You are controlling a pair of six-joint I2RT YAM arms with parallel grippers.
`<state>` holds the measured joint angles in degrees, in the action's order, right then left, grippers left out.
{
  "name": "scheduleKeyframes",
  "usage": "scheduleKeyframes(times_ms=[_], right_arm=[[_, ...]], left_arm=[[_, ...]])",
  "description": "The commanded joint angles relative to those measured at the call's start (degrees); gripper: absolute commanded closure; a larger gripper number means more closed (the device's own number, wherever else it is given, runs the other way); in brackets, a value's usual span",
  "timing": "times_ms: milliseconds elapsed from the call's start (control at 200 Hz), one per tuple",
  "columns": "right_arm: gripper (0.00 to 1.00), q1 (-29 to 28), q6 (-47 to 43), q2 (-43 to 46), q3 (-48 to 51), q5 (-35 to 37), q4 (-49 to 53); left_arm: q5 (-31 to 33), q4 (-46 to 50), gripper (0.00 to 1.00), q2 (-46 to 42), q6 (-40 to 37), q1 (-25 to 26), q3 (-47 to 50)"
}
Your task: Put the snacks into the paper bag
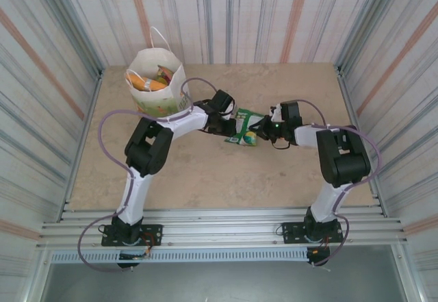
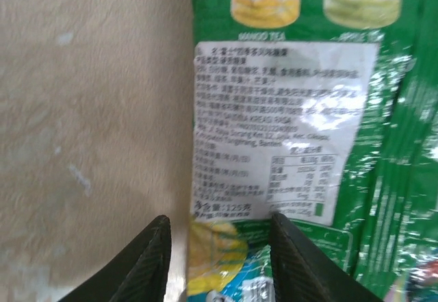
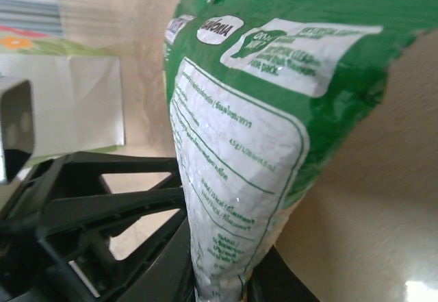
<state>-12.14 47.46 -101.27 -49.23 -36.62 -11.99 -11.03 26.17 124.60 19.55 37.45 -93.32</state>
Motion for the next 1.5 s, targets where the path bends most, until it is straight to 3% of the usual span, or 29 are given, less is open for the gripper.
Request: scheduleKeyframes(times_ms=[0,431,957,1182,1498], right_arm=[[0.93,-1.0,-3.1,4.9,0.9,2.6,3.4],[0.98,-6.0,-4.2,18.2,2.9,11.0,11.6],[0.98,-21.2,-5.4,27.6,-3.7,26.9,17.1],[0.98,-25.5,-8.9,23.8,-12.0,29.8,16.1],[0.99,-28.4,-15.2,12.2,-29.0,28.9,12.3]], left_arm=[[0.5,0.0,0.54,-6.7,0.6,-0.2,2.6],[0.9,0.0,0.43,-21.8,1.5,-0.2,13.7],[1.5,3.1,0.41,-44.4,2.4,-2.4,30.4],[-1.4,6.2,0.40,-54.7,2.1,-11.1,36.1],[-13.2,6.9,0.39,-64.8,0.3,-32.4,40.1]])
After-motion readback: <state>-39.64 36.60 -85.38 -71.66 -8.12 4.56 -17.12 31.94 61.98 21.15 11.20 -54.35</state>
